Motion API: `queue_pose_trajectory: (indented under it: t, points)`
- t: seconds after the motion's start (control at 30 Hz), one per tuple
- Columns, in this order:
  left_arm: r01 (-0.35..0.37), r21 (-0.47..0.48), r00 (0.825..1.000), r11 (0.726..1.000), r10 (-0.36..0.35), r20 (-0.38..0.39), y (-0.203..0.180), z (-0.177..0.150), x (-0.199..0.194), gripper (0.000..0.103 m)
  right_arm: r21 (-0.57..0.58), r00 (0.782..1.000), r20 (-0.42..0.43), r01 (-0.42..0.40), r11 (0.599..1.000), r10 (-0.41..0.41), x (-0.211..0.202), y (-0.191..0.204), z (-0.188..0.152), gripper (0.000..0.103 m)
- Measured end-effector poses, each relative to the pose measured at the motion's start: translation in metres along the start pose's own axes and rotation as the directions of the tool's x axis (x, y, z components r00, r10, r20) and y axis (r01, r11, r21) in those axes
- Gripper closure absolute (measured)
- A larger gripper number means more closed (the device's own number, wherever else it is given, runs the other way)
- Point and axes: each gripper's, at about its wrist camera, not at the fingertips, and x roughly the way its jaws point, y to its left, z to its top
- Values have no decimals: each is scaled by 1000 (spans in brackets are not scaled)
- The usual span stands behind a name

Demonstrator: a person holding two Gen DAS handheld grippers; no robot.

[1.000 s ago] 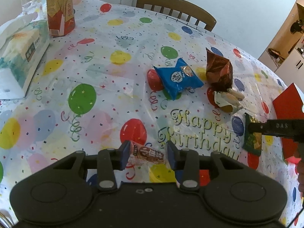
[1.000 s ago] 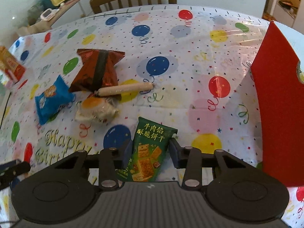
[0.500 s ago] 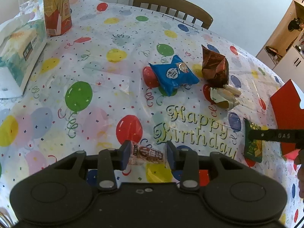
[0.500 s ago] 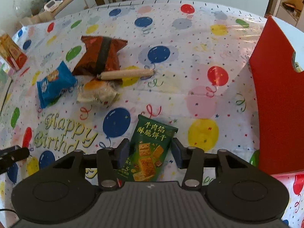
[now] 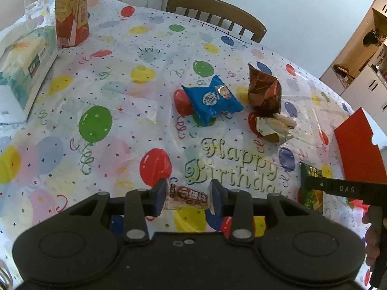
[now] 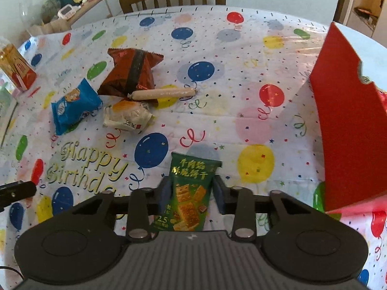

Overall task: Organize snacks
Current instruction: 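Lift the pink candy and green cracker pack off the table, then carry the pink candy and green cracker pack over the red box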

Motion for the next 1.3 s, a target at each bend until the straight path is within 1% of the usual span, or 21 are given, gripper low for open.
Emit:
queue_pose_trajectory:
  t: [0.03, 0.1, 0.2, 0.27, 0.33, 0.43, 0.47, 0.57, 0.6, 0.63, 0.67, 0.7, 0.77, 0.83, 1.0, 1.03, 1.07, 1.1, 1.13, 1.17, 1.3]
  points:
    - [1, 5, 1000, 1000, -1, 0, -2, 0, -1, 67, 3, 1000, 5, 1, 1000, -1, -2, -1, -1, 81]
    - [3, 25, 1000, 1000, -3, 4, -6, -1, -3, 67, 15, 1000, 13, -11, 1000, 11, -6, -6, -4, 86]
    - [19, 44, 1000, 999, -19, 6, -11, -1, -5, 67, 4, 1000, 3, -10, 1000, 10, -10, -7, -8, 86]
    - [24, 64, 1000, 998, -24, 8, -16, -2, -7, 67, 33, 999, -9, -31, 999, 31, -11, -9, -9, 86]
    - [31, 78, 999, 997, -31, 9, -19, -3, -9, 67, 57, 999, -18, -35, 998, 36, -10, -9, -10, 86]
    - [36, 90, 999, 995, -37, 9, -22, -4, -10, 67, 104, 999, -50, -6, 995, 11, -4, -7, -11, 86]
    - [38, 92, 999, 995, -39, 8, -23, -4, -11, 67, 118, 999, -48, 0, 993, 5, -3, -6, -12, 85]
    - [40, 101, 999, 994, -41, 8, -23, -5, -13, 67, 144, 998, -46, 40, 989, -34, 0, 1, -9, 73]
    - [40, 101, 999, 994, -41, 8, -23, -5, -13, 67, 149, 998, -54, 49, 988, -42, 1, 2, -9, 62]
    - [41, 101, 999, 994, -42, 9, -22, -5, -14, 67, 157, 997, -59, 50, 986, -42, 2, 3, -8, 43]
    - [40, 100, 999, 994, -41, 10, -21, -5, -15, 67, 172, 998, -54, 48, 984, -40, 1, 3, -9, 37]
    - [39, 98, 999, 994, -41, 12, -21, -5, -16, 67, 177, 998, -46, 46, 983, -39, 0, 4, -9, 35]
    - [41, 93, 999, 995, -42, 16, -19, -5, -18, 67, 161, 997, -63, 48, 986, -38, 2, 8, -9, 35]
    - [40, 90, 999, 995, -42, 20, -17, -4, -20, 67, 133, 994, -84, 82, 988, -71, 7, 14, -10, 35]
    - [38, 77, 999, 996, -41, 30, -13, -5, -24, 67, 62, 986, -77, 151, 987, -146, 14, 29, -14, 35]
    - [38, 75, 999, 996, -40, 30, -13, -5, -25, 67, 42, 984, -69, 165, 985, -162, 14, 33, -16, 37]
    - [38, 75, 999, 996, -40, 30, -13, -6, -25, 67, 39, 986, -59, 157, 987, -155, 13, 34, -16, 40]
    - [37, 76, 999, 996, -39, 30, -13, -7, -26, 67, 35, 987, -54, 151, 988, -149, 13, 36, -17, 47]
    - [36, 76, 999, 996, -39, 31, -12, -7, -26, 67, 25, 988, -48, 151, 988, -150, 12, 37, -17, 57]
    - [37, 76, 999, 996, -40, 31, -12, -8, -27, 67, 20, 988, -48, 147, 989, -146, 12, 38, -16, 59]
    - [37, 77, 999, 996, -39, 30, -12, -10, -29, 67, 42, 990, -41, 134, 990, -132, 8, 30, -19, 59]
